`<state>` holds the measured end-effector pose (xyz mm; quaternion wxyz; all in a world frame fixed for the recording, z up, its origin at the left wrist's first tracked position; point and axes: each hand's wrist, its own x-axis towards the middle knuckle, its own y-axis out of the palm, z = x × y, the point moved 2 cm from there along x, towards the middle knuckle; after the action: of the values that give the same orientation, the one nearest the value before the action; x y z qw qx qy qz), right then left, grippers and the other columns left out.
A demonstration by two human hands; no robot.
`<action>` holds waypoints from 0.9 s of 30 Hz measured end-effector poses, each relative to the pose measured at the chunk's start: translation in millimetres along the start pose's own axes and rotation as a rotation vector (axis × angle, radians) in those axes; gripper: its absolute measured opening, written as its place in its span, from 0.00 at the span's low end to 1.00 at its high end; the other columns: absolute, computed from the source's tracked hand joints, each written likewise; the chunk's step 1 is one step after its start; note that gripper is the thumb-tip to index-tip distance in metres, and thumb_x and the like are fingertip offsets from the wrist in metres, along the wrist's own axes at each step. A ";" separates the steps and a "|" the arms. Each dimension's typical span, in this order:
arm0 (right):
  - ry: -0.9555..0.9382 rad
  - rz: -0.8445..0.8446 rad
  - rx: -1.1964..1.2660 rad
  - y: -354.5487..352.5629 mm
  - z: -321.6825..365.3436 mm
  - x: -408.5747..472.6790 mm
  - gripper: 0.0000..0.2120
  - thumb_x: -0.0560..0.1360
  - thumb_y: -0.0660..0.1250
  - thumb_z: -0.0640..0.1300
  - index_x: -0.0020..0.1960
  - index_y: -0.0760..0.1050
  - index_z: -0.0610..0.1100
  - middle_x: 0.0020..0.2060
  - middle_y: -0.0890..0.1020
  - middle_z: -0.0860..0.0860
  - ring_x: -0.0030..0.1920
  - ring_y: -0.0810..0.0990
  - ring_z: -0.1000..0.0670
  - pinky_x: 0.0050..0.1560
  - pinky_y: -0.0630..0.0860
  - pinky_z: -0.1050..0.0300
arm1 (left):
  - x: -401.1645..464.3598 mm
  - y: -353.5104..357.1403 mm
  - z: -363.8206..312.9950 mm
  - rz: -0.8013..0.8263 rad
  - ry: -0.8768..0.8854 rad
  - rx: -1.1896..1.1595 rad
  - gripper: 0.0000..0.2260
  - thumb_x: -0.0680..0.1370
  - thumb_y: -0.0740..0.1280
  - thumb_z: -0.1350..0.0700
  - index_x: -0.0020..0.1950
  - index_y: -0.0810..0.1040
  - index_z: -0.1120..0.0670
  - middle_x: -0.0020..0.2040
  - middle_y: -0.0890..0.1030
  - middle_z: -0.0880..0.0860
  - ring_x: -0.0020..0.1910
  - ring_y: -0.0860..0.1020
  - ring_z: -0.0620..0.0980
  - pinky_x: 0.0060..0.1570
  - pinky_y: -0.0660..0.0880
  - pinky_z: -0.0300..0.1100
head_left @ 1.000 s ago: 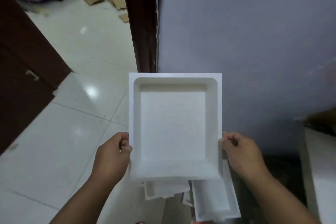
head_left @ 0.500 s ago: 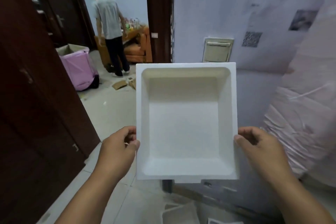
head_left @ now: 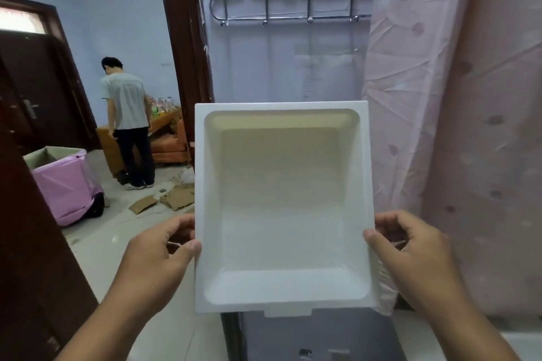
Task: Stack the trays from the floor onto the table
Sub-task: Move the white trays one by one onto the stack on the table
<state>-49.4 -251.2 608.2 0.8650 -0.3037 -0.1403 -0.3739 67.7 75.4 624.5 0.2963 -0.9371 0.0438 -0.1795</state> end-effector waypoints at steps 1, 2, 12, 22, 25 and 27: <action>0.006 -0.011 -0.012 -10.4 -1.2 -1.4 0.06 0.70 0.76 0.44 0.39 0.81 0.54 0.37 0.83 0.62 0.38 0.80 0.56 0.36 0.75 0.66 | -0.3 5.8 -7.4 0.010 0.013 0.000 0.17 0.76 0.70 0.62 0.53 0.80 0.37 0.43 0.83 0.40 0.43 0.81 0.45 0.42 0.76 0.39; 0.010 -0.026 -0.029 -22.0 -4.2 -2.1 0.06 0.70 0.76 0.44 0.39 0.81 0.54 0.37 0.83 0.62 0.38 0.80 0.57 0.36 0.75 0.65 | -1.0 12.5 -16.6 0.026 0.029 -0.008 0.17 0.77 0.70 0.61 0.53 0.79 0.37 0.43 0.83 0.41 0.44 0.81 0.45 0.42 0.77 0.40; 0.040 -0.183 -0.105 -160.8 -35.8 -25.2 0.03 0.73 0.74 0.44 0.44 0.81 0.50 0.36 0.82 0.55 0.38 0.80 0.56 0.35 0.73 0.64 | -35.5 91.0 -124.1 0.116 0.186 -0.055 0.18 0.77 0.70 0.60 0.51 0.76 0.34 0.47 0.83 0.39 0.48 0.81 0.40 0.48 0.79 0.42; 0.160 -0.328 -0.180 -368.2 -135.4 -90.7 0.05 0.72 0.75 0.44 0.45 0.79 0.49 0.36 0.82 0.52 0.38 0.81 0.49 0.35 0.76 0.56 | -142.7 257.9 -239.9 0.313 0.230 -0.157 0.14 0.77 0.69 0.63 0.59 0.82 0.48 0.48 0.86 0.43 0.49 0.84 0.44 0.57 0.80 0.50; 0.210 -0.321 -0.221 -420.8 -160.8 -111.5 0.06 0.73 0.75 0.43 0.47 0.78 0.48 0.37 0.81 0.52 0.38 0.79 0.52 0.34 0.73 0.60 | -180.1 303.2 -269.5 0.343 0.275 -0.140 0.14 0.76 0.70 0.63 0.59 0.83 0.49 0.48 0.86 0.42 0.48 0.84 0.43 0.55 0.81 0.50; 0.248 -0.291 -0.254 -441.8 -171.7 -120.1 0.06 0.73 0.74 0.44 0.46 0.77 0.49 0.37 0.81 0.53 0.38 0.79 0.52 0.34 0.74 0.60 | -194.7 321.9 -279.0 0.360 0.287 -0.122 0.14 0.76 0.70 0.63 0.58 0.83 0.47 0.46 0.86 0.41 0.46 0.84 0.43 0.53 0.82 0.49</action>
<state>-451.9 -528.7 604.3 0.7674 -0.3385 -0.0273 -0.5439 -207.0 -302.5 592.3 0.2568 -0.8953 0.2625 -0.2521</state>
